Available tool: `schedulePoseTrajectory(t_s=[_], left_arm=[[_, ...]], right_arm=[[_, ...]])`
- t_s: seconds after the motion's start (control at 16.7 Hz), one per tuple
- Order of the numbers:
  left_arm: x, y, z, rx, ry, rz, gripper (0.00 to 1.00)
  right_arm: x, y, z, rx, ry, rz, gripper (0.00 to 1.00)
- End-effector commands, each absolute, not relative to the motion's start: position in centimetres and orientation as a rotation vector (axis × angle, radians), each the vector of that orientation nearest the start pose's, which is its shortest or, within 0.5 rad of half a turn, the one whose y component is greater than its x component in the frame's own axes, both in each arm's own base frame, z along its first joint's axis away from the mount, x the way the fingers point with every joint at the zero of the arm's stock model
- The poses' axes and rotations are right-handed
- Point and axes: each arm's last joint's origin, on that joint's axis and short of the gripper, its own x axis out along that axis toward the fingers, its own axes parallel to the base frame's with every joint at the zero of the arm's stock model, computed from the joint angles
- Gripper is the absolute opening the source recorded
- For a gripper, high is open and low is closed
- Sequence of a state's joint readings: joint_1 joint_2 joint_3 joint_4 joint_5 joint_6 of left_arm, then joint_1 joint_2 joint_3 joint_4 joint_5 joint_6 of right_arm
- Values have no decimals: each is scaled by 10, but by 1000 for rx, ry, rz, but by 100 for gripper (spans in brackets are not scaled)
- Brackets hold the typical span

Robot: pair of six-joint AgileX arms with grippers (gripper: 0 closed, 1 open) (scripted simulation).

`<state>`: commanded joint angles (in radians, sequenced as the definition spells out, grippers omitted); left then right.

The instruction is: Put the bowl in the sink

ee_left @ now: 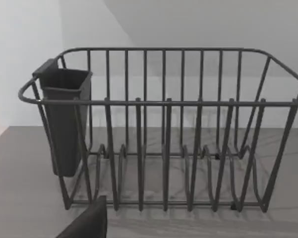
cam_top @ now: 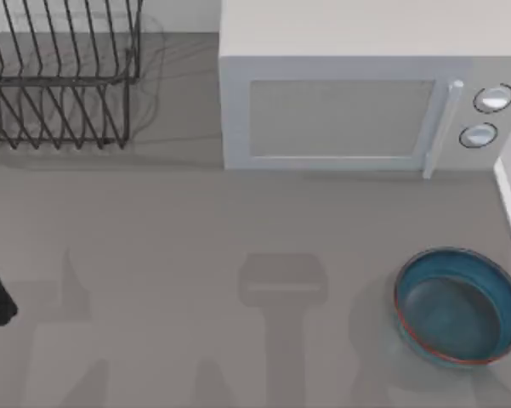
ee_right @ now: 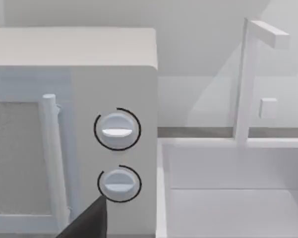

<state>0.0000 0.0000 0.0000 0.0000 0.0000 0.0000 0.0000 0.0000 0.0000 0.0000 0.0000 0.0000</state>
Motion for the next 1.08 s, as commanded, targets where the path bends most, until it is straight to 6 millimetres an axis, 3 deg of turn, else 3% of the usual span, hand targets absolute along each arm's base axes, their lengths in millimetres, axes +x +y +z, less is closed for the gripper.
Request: schedulePoseTrajectory(t_s=[0.24, 0.54, 0.78, 1.08], left_arm=[[106, -1, 160, 0, 0, 0, 100], [106, -1, 160, 0, 0, 0, 100], [106, -1, 160, 0, 0, 0, 100], [106, -1, 160, 0, 0, 0, 100]], right_arm=[[106, 0, 165, 7, 32, 7, 100], [115, 5, 200, 44, 294, 39, 100], [148, 13, 223, 64, 689, 52, 100], [201, 32, 235, 55, 1154, 40, 100]])
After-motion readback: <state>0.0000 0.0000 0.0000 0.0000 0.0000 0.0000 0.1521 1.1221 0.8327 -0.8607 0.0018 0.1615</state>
